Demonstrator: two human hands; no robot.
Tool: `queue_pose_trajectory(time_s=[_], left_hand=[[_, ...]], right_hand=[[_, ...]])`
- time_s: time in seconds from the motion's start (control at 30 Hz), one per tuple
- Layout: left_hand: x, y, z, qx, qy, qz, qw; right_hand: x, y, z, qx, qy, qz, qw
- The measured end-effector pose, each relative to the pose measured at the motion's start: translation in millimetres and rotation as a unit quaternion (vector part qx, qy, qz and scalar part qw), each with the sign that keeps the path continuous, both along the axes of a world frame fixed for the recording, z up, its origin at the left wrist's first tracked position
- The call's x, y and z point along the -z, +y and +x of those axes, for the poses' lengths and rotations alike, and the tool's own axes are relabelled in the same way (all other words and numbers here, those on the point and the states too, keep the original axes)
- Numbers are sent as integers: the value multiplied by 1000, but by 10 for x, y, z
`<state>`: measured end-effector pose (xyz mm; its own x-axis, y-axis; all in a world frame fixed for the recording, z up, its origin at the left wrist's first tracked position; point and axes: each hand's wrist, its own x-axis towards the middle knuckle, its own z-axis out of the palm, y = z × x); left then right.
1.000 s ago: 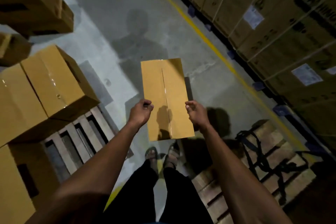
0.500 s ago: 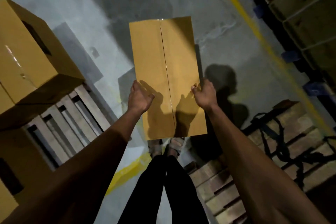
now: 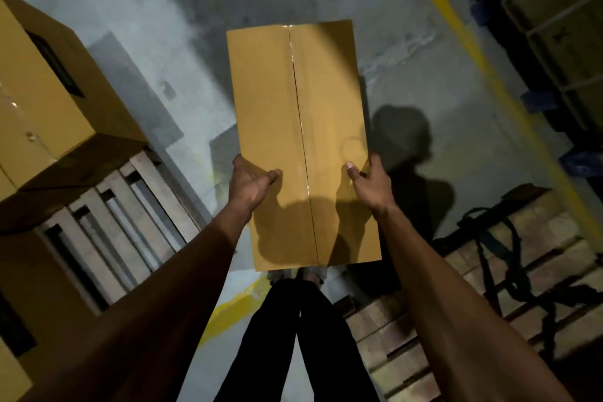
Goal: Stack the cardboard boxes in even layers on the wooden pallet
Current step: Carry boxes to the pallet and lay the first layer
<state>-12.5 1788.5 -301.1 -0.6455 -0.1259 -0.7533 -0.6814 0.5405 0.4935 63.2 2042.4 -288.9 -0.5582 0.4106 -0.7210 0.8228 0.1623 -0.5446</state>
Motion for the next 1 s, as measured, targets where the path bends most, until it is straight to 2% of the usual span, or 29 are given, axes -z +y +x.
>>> queue_pose_trajectory(time_s=[0.17, 0.6, 1.0], left_hand=[[-448, -62, 60, 8, 21, -12, 1000], [-1864, -513, 329, -44, 100, -6, 994], [-2189, -1516, 978, -79, 134, 0, 988]], right_hand=[[-385, -41, 17, -15, 37, 40, 998], [-1624, -509, 197, -21, 142, 31, 989], [-2083, -1459, 627, -50, 163, 37, 985]])
